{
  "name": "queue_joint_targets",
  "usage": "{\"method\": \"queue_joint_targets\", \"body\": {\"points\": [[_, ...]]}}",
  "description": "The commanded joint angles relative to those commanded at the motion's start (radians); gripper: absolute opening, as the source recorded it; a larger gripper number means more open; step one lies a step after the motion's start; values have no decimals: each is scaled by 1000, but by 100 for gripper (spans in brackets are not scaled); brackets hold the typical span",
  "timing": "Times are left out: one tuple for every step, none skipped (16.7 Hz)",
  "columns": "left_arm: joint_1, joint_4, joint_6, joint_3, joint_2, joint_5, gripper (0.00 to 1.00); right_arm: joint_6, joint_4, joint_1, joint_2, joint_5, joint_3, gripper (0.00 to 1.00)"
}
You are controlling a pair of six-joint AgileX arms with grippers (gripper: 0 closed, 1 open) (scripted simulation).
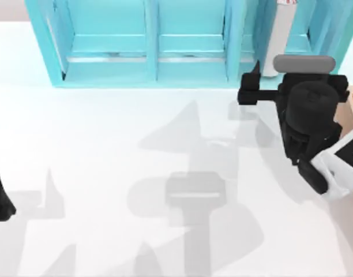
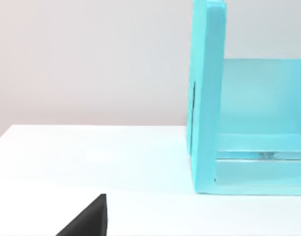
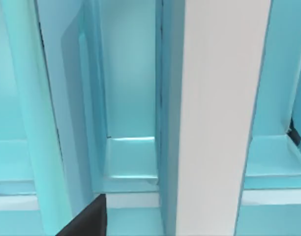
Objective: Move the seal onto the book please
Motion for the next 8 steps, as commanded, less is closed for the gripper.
{"method": "queue_joint_targets", "body": {"points": [[0, 0, 0, 0, 0, 0, 100, 0, -3, -5, -2, -2, -4, 100], [0, 0, 0, 0, 0, 0, 100, 0, -3, -5, -1, -3, -2, 100], [0, 0, 0, 0, 0, 0, 100, -1, -7, -8, 6, -6, 11, 100], [0, 0, 0, 0, 0, 0, 100, -1, -15, -12, 19, -11, 34, 100], [0, 0, 0, 0, 0, 0, 100, -2, -27, -18, 36, -18, 64, 100], [0, 0, 0, 0, 0, 0, 100, -4, -41, -26, 57, -25, 100, 100], [0, 0, 0, 0, 0, 0, 100, -5, -58, -36, 80, -34, 141, 100], [0, 0, 0, 0, 0, 0, 100, -7, -77, -46, 105, -44, 186, 100]]}}
